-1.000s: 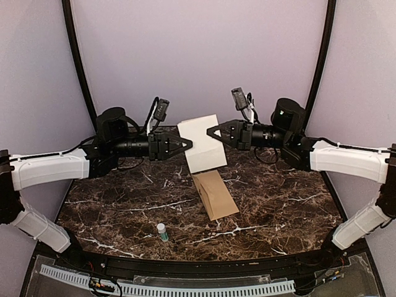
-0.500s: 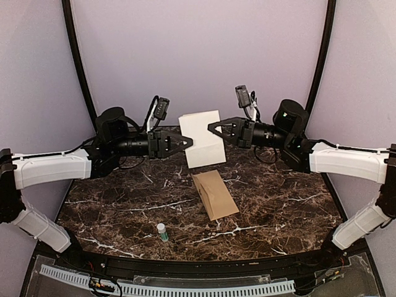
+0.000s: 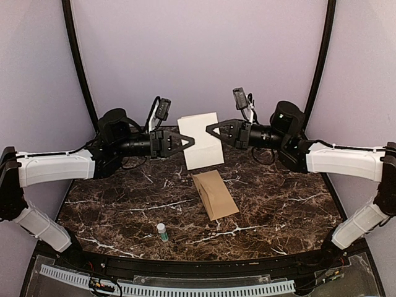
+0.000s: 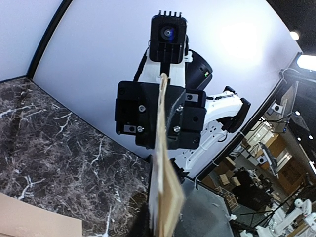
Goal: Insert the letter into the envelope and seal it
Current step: Place the letter in the envelope.
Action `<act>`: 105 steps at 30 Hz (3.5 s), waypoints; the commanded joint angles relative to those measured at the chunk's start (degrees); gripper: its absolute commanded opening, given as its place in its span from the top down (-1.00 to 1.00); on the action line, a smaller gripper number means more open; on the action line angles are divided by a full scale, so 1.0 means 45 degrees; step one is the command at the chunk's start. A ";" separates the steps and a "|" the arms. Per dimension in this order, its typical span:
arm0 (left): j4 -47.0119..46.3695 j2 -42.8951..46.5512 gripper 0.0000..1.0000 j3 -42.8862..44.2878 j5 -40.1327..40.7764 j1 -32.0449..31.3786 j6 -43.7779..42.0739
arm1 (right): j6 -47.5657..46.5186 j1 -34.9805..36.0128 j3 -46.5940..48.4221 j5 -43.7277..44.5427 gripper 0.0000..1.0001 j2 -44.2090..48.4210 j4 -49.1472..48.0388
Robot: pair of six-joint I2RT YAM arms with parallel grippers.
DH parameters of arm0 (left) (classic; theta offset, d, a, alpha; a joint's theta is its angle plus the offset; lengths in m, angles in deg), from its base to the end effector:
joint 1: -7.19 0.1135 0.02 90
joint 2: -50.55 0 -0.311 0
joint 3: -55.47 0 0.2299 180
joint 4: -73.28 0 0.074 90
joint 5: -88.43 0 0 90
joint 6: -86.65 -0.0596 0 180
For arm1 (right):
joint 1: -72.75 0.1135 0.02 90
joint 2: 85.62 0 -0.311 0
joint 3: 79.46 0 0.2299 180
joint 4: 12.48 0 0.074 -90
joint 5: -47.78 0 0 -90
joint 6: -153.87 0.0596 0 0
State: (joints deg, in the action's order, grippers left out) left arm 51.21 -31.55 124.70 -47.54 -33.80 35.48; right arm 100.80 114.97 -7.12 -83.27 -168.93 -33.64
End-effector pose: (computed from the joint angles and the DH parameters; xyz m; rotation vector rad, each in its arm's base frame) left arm 0.2099 -0.2392 0.3888 0.7897 1.5123 -1.6479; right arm 0.2155 0.2484 0.3997 -0.7462 1.4797 1.5887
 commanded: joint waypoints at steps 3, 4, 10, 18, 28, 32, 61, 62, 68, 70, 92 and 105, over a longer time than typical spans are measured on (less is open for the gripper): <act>-0.0701 0.0083 1.00 -0.0290 0.0136 0.0047 0.0219 | -0.0420 -0.0026 0.0360 0.0365 0.71 -0.0057 0.0348; -0.0579 0.0102 1.00 -0.0335 0.0358 0.0047 0.0224 | -0.0541 -0.0059 0.0349 0.0539 0.28 0.0050 0.0626; 0.1121 -0.0141 1.00 -0.0166 0.1723 0.0047 0.0015 | -0.1144 -0.0884 -0.0459 0.2909 -0.73 0.1223 0.2950; 0.4054 -0.1769 1.00 0.0956 0.3098 -0.0365 0.0907 | -0.1431 -0.1413 -0.2306 0.7008 -0.78 0.3028 0.6050; 0.6065 -0.4645 1.00 0.3473 0.4362 -0.1841 0.2459 | -0.0601 -0.1164 -0.4005 0.7523 -0.69 0.3249 0.6721; 0.6827 -0.5209 1.00 0.3815 0.4957 -0.1887 0.2841 | -0.0477 -0.0758 -0.4665 0.7610 -0.61 0.3015 0.6716; 0.8882 -0.5060 1.00 0.2897 0.6565 -0.1401 0.2797 | -0.0288 0.1497 -0.2902 0.6937 0.02 -0.2425 0.6630; 0.8876 -0.4964 1.00 0.2781 0.6584 -0.1360 0.2807 | -0.0263 0.1497 -0.2876 0.6934 0.02 -0.2532 0.6663; 0.8853 -0.4515 1.00 0.2187 0.6782 -0.1201 0.2972 | -0.0044 0.1497 -0.2724 0.6986 0.05 -0.3105 0.6881; 0.8882 -0.4360 1.00 0.1974 0.6807 -0.1154 0.3017 | 0.0027 0.1497 -0.2681 0.6980 0.06 -0.3240 0.6937; 0.7449 -0.3746 1.00 -0.0236 0.5952 -0.0350 0.4258 | 0.0251 0.1502 -0.2196 0.7241 0.07 -0.4004 0.7421; 0.6838 -0.4515 1.00 -0.0250 0.5489 -0.0218 0.4612 | 0.0252 0.1517 -0.2074 0.7119 0.09 -0.4055 0.7421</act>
State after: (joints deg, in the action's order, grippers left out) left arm 82.75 -51.14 124.33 -22.28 -35.29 55.56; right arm 101.43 121.15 -16.98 -51.38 -185.63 -2.39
